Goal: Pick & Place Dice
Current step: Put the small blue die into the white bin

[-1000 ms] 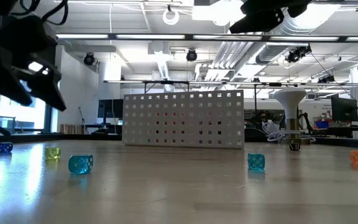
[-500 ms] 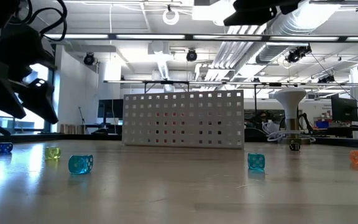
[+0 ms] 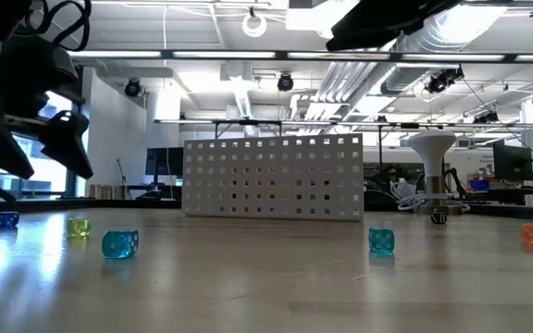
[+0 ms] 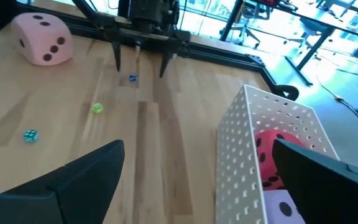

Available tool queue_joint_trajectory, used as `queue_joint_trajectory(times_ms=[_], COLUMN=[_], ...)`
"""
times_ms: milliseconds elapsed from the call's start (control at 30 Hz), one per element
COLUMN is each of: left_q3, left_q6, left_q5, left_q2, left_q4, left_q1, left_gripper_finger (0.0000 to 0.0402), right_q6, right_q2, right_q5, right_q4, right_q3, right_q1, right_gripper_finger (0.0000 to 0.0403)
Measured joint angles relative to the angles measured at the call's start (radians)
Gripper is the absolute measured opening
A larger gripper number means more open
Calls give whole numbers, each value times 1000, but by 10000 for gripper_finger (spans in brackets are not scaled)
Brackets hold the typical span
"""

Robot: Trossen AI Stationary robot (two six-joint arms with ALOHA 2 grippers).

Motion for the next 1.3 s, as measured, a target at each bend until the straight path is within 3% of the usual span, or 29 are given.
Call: queue_joint_trajectory(times_ms=[167, 500, 767, 1300], left_q3=[0, 0, -10, -11], left_q6=[-79, -52, -196, -200], left_q5=[118, 122, 125, 122], left_q2=[0, 1, 1, 1], left_q4=[-4, -42, -47, -17], left_q1=[0, 0, 0, 0], left_gripper_finger=[400, 400, 400, 400], right_q6=[-2, 51, 120, 151], right_q2=[0, 0, 19, 69], right_q5=[-2, -181, -180, -168], right_q4=[0, -2, -4, 28], right_q3=[0, 0, 0, 0], right_q1=[-29, -38, 31, 122], right_gripper_finger=[400, 400, 400, 400])
